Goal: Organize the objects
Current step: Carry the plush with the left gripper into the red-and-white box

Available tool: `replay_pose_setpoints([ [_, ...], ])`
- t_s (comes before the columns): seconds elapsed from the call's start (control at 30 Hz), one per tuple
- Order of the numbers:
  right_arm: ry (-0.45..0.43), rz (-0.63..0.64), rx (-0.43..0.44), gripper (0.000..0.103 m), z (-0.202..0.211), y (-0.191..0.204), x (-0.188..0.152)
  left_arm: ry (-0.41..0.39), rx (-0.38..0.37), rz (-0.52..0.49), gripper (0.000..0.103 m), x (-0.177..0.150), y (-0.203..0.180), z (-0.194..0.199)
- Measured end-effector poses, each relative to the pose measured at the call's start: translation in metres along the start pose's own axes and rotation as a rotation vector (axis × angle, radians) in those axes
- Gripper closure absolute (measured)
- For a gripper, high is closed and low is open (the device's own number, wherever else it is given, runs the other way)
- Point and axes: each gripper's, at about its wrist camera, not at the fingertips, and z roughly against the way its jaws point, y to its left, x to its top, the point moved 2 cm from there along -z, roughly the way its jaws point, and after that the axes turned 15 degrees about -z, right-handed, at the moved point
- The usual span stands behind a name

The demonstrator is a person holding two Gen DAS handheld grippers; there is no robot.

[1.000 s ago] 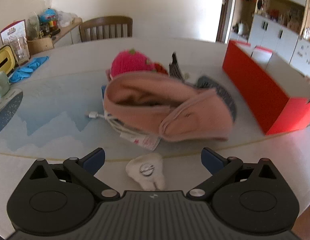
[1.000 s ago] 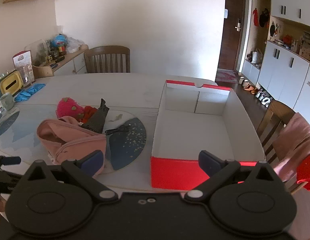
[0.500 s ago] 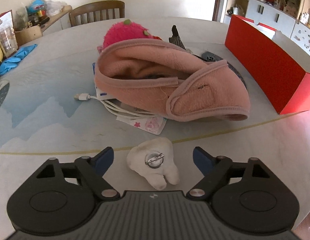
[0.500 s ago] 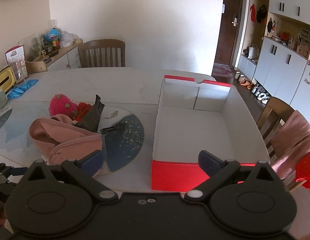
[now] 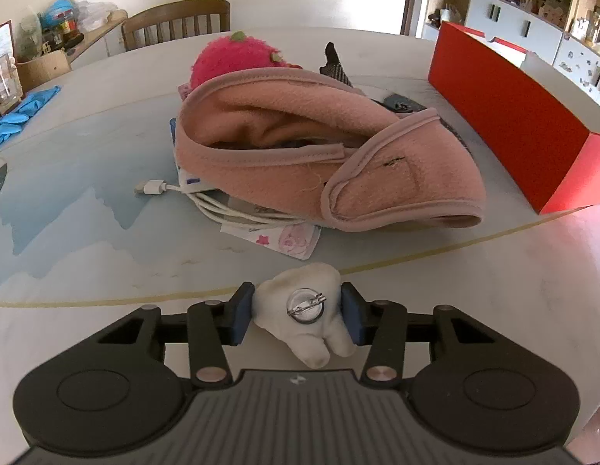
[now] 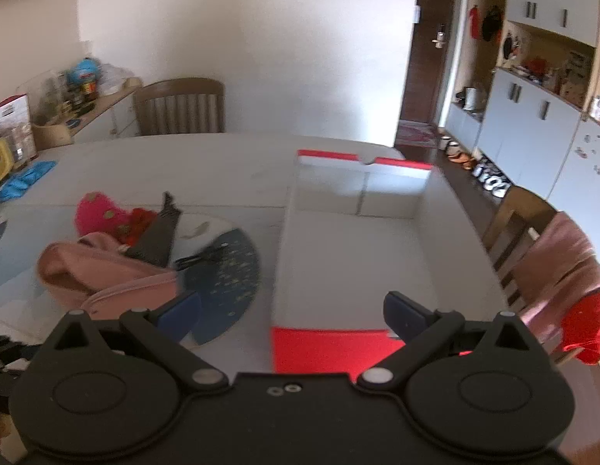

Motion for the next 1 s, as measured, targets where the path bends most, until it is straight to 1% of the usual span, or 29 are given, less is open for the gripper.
replay_pose_setpoints([
  [0.2,-0.033,-0.038,-0.047,0.003,-0.001,-0.029,0.018,-0.019,0.000,-0.017,0.058,0.012,-0.006,0.009],
  [0.33,-0.043,-0.052,-0.057,0.003,-0.005,-0.052,0.029,-0.032,-0.016,-0.012,0.058,0.026,-0.014,0.020],
  [0.47,-0.039,-0.061,-0.057,0.003,-0.014,-0.076,0.038,-0.057,-0.015,-0.016,0.058,0.046,-0.030,0.034],
  [0.6,-0.027,-0.052,-0.059,0.004,-0.025,-0.100,0.046,-0.093,-0.018,-0.021,0.058,0.075,-0.050,0.044],
  [0.7,0.000,-0.027,-0.070,0.009,-0.039,-0.117,0.049,-0.121,-0.026,-0.026,0.058,0.099,-0.065,0.048],
  [0.77,0.025,-0.017,-0.076,0.016,-0.048,-0.127,0.051,-0.139,-0.040,-0.027,0.058,0.115,-0.077,0.049],
  [0.8,0.036,-0.014,-0.079,0.018,-0.052,-0.131,0.052,-0.146,-0.047,-0.031,0.058,0.123,-0.082,0.049],
  [0.87,0.058,-0.008,-0.071,0.025,-0.060,-0.138,0.054,-0.157,-0.065,-0.048,0.058,0.140,-0.095,0.050],
  [0.93,0.077,0.001,-0.058,0.027,-0.066,-0.143,0.055,-0.165,-0.076,-0.077,0.057,0.159,-0.107,0.048],
  [1.0,0.093,0.014,-0.055,0.033,-0.072,-0.146,0.054,-0.161,-0.096,-0.087,0.058,0.175,-0.118,0.044],
])
